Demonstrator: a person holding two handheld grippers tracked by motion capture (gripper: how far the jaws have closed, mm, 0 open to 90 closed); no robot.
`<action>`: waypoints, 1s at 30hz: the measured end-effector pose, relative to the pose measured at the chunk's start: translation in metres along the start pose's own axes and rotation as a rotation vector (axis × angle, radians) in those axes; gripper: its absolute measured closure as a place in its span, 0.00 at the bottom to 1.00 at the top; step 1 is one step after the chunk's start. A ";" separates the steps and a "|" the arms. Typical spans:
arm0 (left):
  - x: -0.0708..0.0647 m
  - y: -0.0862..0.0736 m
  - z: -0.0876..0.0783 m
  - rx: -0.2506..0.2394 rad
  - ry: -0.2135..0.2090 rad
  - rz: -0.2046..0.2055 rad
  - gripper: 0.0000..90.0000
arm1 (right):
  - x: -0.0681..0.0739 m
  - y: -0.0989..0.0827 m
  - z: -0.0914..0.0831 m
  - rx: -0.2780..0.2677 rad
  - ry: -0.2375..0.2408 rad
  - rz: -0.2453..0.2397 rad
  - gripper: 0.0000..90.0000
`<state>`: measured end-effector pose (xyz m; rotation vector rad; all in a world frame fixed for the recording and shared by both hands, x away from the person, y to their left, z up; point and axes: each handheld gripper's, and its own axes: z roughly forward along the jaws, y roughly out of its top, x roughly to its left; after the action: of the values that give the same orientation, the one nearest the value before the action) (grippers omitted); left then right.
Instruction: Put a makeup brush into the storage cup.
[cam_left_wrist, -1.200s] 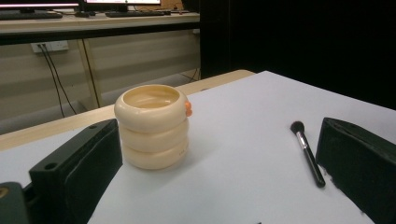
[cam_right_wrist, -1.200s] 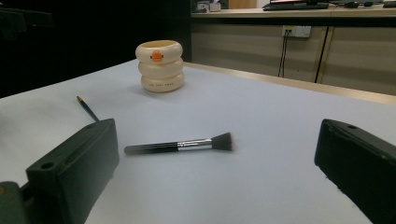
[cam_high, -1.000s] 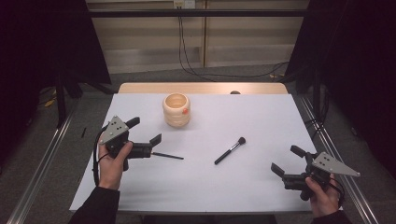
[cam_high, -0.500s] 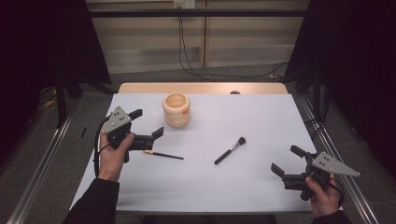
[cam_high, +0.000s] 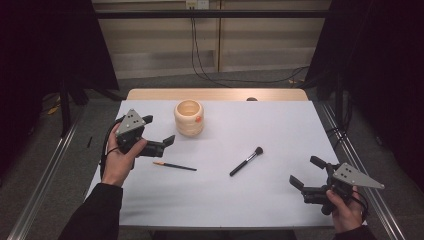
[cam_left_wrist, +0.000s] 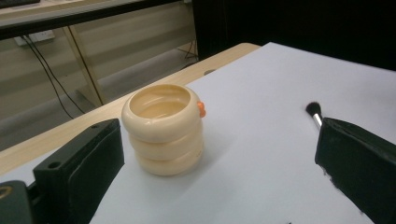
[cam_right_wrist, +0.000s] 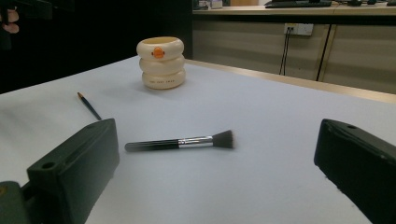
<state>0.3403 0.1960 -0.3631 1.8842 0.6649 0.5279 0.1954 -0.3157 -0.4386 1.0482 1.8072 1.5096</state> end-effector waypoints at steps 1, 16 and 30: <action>0.001 0.000 0.001 0.000 -0.022 -0.006 0.01 | 0.000 0.000 0.000 0.000 0.000 0.003 0.00; -0.004 -0.008 0.024 0.216 -0.134 0.089 0.02 | 0.001 -0.001 0.001 0.013 0.000 0.003 0.00; -0.015 -0.019 0.038 0.419 -0.183 0.214 0.07 | 0.001 -0.001 0.002 0.024 0.000 0.009 0.00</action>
<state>0.3490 0.1668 -0.3955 2.3834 0.4796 0.3611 0.1960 -0.3139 -0.4400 1.0685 1.8271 1.4973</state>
